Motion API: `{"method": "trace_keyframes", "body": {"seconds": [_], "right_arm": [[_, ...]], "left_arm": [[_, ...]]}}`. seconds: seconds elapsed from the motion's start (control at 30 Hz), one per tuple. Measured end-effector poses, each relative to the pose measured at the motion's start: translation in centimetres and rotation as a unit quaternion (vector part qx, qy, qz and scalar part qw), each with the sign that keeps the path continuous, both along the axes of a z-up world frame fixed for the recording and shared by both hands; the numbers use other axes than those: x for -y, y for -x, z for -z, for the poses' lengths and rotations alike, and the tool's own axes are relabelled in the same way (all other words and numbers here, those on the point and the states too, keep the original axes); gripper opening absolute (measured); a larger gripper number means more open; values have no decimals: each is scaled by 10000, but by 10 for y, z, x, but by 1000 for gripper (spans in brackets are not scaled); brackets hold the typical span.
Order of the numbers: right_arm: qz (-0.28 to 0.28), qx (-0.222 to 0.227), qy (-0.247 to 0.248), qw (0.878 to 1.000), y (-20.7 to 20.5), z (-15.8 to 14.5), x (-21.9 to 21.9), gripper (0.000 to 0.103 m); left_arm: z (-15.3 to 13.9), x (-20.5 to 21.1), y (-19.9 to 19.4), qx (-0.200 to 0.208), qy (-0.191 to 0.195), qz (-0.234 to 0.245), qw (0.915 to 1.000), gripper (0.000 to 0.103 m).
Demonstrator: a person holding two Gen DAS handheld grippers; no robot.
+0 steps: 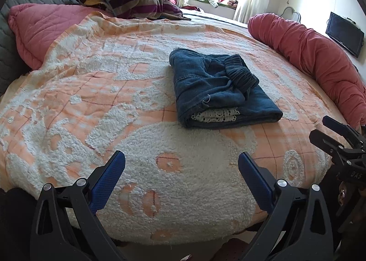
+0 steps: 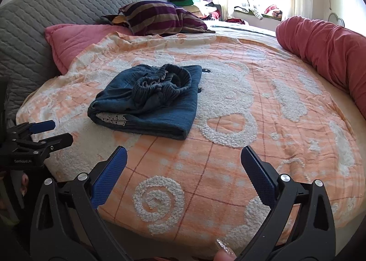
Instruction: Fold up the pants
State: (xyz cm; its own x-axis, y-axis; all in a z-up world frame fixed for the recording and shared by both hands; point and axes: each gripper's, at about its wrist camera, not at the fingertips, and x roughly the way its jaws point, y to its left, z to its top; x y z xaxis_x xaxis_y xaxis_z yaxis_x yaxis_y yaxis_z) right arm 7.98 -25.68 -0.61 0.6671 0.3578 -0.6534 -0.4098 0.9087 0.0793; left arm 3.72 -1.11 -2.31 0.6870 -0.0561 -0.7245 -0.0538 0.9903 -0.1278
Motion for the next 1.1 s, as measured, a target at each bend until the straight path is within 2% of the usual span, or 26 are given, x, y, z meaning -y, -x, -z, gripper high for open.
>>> {"method": "trace_keyframes", "body": {"seconds": [0.23,1.1], "right_arm": [[-9,-123,15,9999,-5,13,-5,94],[21,-88,-25,10000,-5,10,-4,94]], "left_arm": [[6,-1,-3,-58,-23,-29,10000,99],[2,-1,-4,-42,-73,-68,9999,99]]}}
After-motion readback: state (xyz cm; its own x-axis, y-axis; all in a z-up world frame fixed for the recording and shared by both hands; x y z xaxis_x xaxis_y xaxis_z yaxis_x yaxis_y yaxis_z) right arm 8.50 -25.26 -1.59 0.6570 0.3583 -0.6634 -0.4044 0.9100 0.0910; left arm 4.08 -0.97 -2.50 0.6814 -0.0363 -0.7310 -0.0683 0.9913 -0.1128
